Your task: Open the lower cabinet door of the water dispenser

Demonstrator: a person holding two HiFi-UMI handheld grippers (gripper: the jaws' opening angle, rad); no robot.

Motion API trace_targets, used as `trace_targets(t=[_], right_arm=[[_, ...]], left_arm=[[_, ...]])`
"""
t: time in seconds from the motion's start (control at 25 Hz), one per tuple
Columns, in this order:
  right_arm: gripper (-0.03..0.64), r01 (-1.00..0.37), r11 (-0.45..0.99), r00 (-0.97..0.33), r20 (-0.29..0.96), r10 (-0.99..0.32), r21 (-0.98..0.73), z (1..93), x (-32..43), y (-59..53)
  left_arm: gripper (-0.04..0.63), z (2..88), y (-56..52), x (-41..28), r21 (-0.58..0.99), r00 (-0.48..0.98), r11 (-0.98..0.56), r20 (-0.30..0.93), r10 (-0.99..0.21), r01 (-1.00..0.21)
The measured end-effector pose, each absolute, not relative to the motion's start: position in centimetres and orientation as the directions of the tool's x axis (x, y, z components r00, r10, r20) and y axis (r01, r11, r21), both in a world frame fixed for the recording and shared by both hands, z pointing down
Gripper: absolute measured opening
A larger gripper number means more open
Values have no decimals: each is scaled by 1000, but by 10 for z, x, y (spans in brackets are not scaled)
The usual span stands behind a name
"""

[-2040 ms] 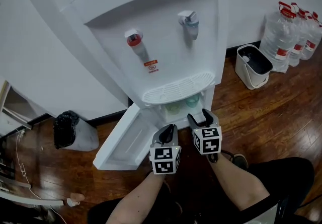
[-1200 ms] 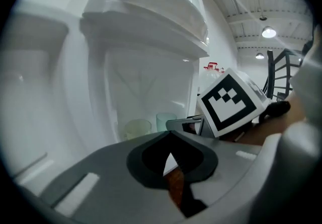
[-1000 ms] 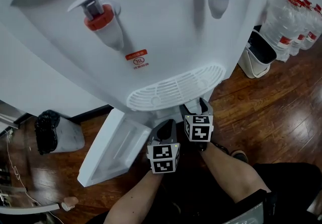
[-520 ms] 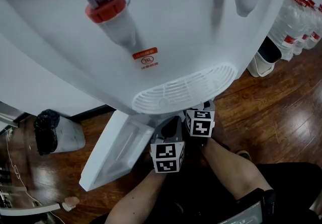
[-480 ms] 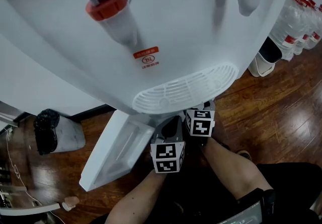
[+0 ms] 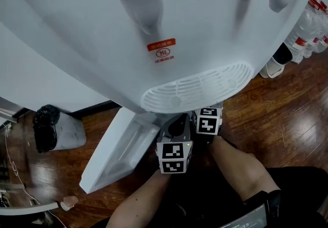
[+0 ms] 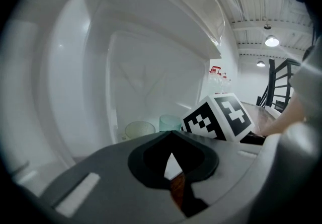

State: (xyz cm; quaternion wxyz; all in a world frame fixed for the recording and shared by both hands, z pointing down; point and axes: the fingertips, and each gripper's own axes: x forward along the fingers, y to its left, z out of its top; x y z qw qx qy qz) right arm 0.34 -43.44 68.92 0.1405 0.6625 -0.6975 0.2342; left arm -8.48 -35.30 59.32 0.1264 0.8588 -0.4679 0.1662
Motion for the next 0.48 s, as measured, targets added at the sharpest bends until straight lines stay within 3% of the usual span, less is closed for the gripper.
trace_targets(t=[0.48], right_arm=[[377, -996, -23, -24, 486, -873, -89, 689, 3, -449]], left_arm=[[87, 593, -359, -95, 104, 483, -484, 394, -782, -869]])
